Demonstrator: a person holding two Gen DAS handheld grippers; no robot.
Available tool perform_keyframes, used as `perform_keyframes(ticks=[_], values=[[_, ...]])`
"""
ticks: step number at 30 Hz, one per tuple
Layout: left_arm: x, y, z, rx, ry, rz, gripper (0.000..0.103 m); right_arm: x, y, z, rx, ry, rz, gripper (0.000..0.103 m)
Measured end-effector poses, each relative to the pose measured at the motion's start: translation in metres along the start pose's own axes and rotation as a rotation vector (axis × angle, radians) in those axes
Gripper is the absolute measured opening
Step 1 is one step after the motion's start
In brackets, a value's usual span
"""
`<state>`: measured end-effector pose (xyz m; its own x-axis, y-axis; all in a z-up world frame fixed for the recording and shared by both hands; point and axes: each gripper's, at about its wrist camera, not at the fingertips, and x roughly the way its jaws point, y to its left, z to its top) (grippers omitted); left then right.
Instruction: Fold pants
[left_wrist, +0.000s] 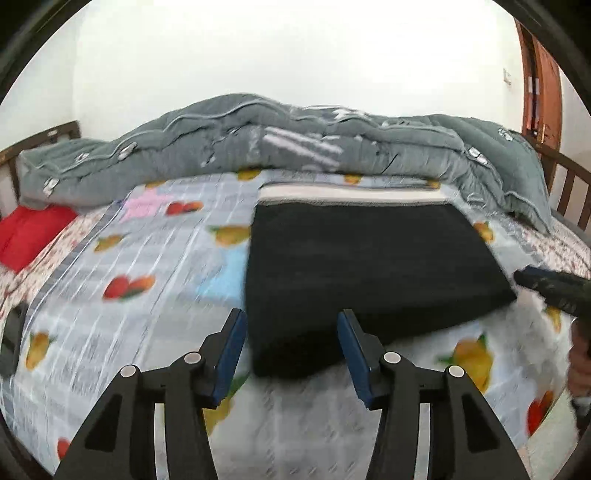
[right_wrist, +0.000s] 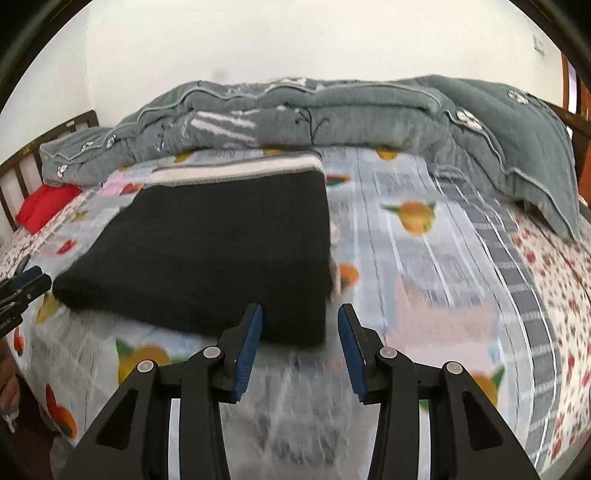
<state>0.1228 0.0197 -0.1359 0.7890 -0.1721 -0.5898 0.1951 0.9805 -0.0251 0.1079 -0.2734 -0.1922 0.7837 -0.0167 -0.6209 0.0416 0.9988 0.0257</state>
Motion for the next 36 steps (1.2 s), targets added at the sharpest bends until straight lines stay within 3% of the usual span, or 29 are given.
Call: perform_keyframes(ticks=[3,4,5,7,8,10,15,25,32,36], values=[[0.021,-0.021,0.021,0.029,0.014,-0.027,0.049,0.014,0.008,0.012,0.017,0.008,0.044,0.044],[0.029,-0.027,0.023,0.038,0.031,-0.034,0.049,0.019,0.01,0.013,0.013,0.009,0.055,0.05],[0.04,-0.035,0.022,0.043,0.058,-0.034,0.05,0.029,0.012,0.012,-0.005,0.014,0.053,0.054],[0.076,-0.045,0.01,0.051,0.187,-0.018,0.052,0.048,0.011,0.007,-0.03,0.058,0.009,0.054],[0.081,-0.048,0.003,0.054,0.196,0.001,0.054,0.056,0.009,0.003,-0.038,0.079,-0.006,0.058],[0.077,-0.056,-0.008,0.09,0.133,0.022,0.054,0.055,0.004,-0.001,-0.026,0.066,0.019,0.059],[0.071,-0.048,-0.008,0.048,0.144,-0.011,0.053,0.054,-0.013,-0.004,0.06,0.099,0.08,0.052],[0.055,-0.038,-0.016,0.001,0.156,-0.02,0.054,0.042,-0.016,-0.012,0.094,0.115,0.071,0.05],[0.042,-0.028,-0.024,-0.069,0.228,-0.044,0.053,0.023,-0.015,-0.018,0.112,0.155,0.061,0.045],[0.039,-0.028,-0.039,-0.094,0.334,-0.012,0.052,0.0,-0.012,-0.028,0.085,0.147,0.03,0.043]])
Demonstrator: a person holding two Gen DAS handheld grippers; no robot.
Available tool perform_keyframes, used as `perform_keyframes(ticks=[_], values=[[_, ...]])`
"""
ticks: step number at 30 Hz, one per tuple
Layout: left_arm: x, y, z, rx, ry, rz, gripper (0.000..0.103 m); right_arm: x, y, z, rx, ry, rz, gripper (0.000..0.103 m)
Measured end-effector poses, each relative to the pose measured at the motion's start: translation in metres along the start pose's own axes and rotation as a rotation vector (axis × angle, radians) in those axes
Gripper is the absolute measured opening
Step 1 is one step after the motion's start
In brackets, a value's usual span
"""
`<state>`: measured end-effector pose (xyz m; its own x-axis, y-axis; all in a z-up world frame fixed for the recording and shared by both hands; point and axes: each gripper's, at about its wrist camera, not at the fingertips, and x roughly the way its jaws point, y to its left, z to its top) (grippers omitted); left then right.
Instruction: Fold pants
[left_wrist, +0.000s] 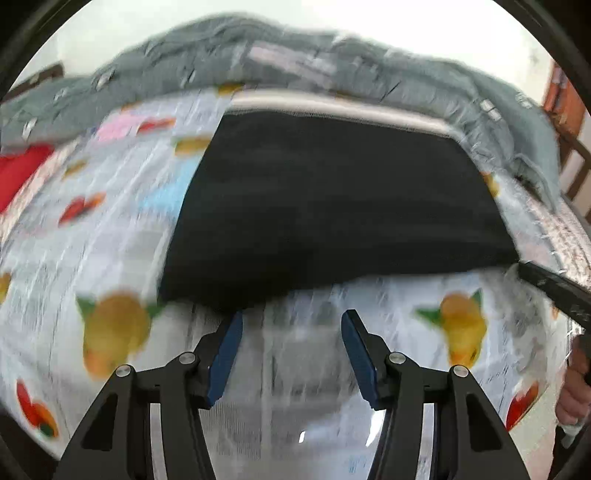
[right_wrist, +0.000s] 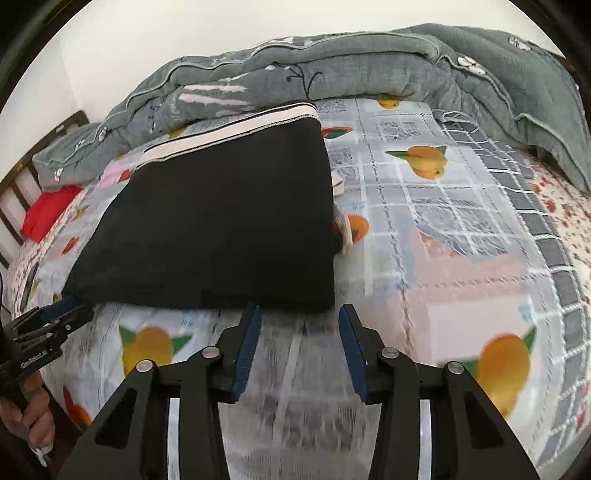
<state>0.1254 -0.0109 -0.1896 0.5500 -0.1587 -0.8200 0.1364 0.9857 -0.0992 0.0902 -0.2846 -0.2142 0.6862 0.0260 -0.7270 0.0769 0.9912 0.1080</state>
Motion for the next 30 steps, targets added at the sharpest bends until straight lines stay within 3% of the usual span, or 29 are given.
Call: perform_keyframes(ticks=[6,8,11,13,15,17,19,22,30], values=[[-0.057,-0.007,-0.013,-0.018,-0.115,-0.037,0.054,-0.061,0.004,-0.014,-0.025,-0.095,-0.049,0.043],[-0.082,-0.016,-0.013,-0.009,-0.162,-0.031,0.054,-0.084,0.007,-0.016,-0.036,-0.123,-0.073,0.048],[-0.12,-0.033,-0.011,0.011,-0.229,-0.006,0.067,-0.116,0.011,-0.017,-0.037,-0.157,-0.085,0.058],[-0.141,-0.041,-0.012,0.015,-0.266,0.005,0.07,-0.133,0.013,-0.018,-0.035,-0.169,-0.086,0.06],[-0.159,-0.048,-0.015,0.01,-0.29,0.02,0.075,-0.147,0.015,-0.018,-0.035,-0.179,-0.088,0.066],[-0.17,-0.052,-0.015,0.009,-0.304,0.021,0.078,-0.16,0.016,-0.02,-0.037,-0.196,-0.092,0.086],[-0.181,-0.058,-0.017,0.014,-0.313,0.032,0.08,-0.174,0.019,-0.023,-0.054,-0.228,-0.1,0.093],[-0.193,-0.064,-0.024,0.014,-0.332,0.053,0.08,-0.189,0.022,-0.026,-0.071,-0.253,-0.147,0.096],[-0.205,-0.063,-0.038,0.026,-0.345,0.076,0.08,-0.204,0.02,-0.039,-0.055,-0.262,-0.142,0.096]])
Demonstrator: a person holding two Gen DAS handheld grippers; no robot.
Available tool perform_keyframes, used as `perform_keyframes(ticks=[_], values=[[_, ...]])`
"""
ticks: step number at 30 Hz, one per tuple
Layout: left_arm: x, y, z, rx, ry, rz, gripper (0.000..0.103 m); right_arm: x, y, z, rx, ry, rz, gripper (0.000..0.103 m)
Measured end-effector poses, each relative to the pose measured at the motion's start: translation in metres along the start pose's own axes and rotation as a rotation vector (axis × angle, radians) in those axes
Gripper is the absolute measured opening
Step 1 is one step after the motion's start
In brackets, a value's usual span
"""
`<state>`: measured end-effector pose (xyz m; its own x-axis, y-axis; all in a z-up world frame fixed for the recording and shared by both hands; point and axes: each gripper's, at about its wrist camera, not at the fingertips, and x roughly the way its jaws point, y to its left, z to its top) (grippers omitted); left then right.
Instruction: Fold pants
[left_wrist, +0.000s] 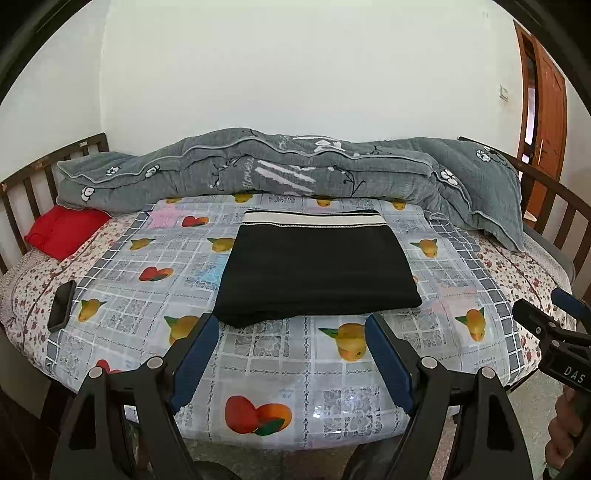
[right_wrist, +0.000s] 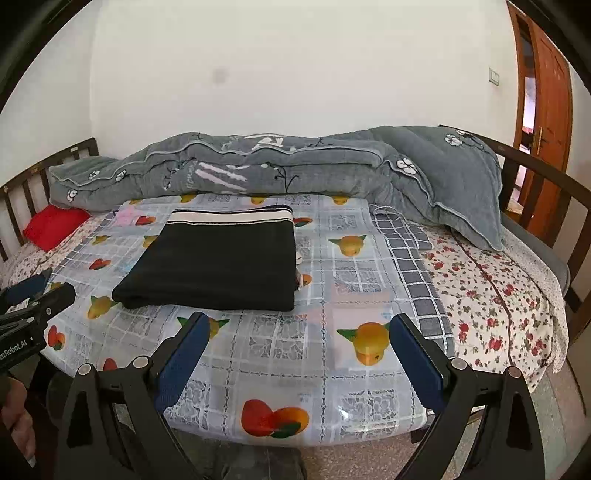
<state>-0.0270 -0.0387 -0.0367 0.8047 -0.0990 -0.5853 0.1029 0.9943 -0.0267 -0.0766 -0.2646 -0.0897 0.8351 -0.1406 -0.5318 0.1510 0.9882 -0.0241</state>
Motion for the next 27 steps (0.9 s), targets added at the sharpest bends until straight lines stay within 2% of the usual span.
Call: perform_keyframes(ticks=[17,27], values=[[-0.008,0.0081,0.0,0.01,-0.044,0.019,0.08,0.0016,-0.0022,-0.003,0.049,0.001,-0.013,0.096],[-0.0041,0.007,-0.0043,0.007,-0.03,0.018,0.08,-0.0013,0.0006,-0.004,0.047,-0.005,-0.006,0.096]])
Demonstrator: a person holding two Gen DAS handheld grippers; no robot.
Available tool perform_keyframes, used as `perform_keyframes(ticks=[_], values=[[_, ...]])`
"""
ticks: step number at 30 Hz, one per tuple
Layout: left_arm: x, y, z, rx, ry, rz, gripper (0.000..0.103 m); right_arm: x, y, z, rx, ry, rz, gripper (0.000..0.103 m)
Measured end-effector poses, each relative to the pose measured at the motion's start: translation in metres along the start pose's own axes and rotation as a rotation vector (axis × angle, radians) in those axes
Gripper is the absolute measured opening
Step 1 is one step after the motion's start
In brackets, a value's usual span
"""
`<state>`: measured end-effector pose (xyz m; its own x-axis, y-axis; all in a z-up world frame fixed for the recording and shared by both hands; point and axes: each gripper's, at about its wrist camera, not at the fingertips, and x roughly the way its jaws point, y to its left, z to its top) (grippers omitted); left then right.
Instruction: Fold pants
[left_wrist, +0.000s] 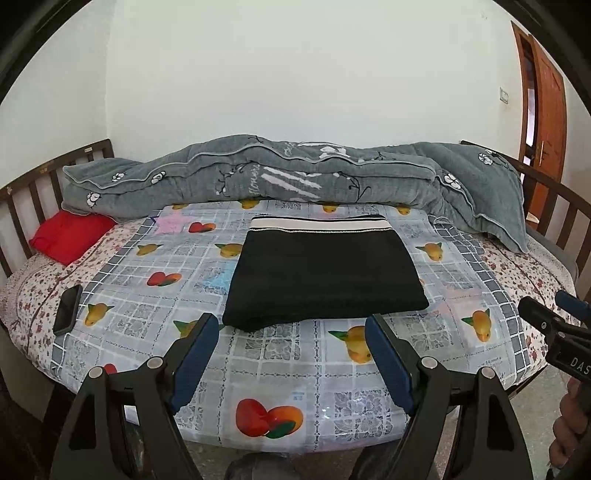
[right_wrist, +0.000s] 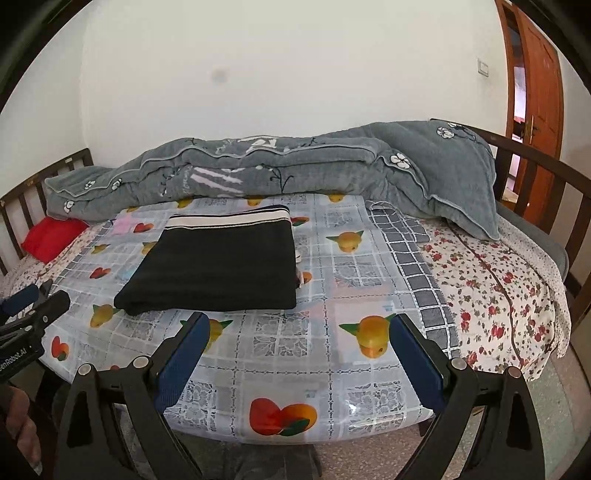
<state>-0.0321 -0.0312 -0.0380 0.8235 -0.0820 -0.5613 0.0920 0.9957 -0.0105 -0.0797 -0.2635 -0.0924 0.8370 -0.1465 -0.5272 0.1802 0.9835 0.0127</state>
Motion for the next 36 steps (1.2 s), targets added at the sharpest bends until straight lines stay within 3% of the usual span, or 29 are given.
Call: perform_keyframes(ticks=[36], values=[[-0.0029,0.0065,-0.003,-0.008,-0.004,0.006,0.08,-0.0051,0.0034,0.0003,-0.009,-0.015,0.007,0.096]])
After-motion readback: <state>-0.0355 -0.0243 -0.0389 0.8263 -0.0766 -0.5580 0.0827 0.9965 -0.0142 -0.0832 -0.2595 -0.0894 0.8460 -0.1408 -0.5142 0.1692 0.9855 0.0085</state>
